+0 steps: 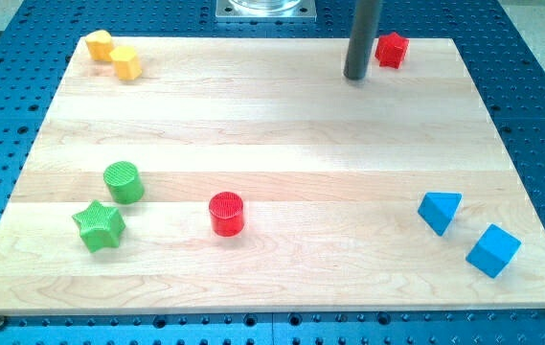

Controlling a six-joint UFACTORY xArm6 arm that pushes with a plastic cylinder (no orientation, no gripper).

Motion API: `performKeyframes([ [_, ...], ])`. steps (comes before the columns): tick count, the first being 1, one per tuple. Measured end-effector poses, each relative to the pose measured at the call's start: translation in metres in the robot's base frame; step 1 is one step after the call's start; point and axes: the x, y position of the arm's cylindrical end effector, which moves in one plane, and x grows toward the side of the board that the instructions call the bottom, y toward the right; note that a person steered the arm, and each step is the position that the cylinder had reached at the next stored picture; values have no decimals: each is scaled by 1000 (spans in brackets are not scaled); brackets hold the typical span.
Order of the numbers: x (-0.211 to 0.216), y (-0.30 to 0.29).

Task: Move the red star slightly to the right

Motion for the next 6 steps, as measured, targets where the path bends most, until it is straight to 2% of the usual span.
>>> performKeyframes([
  [2, -8, 80],
  [3, 50, 75],
  [4, 120, 5],
  [5, 231, -51],
  [6, 292, -126],
])
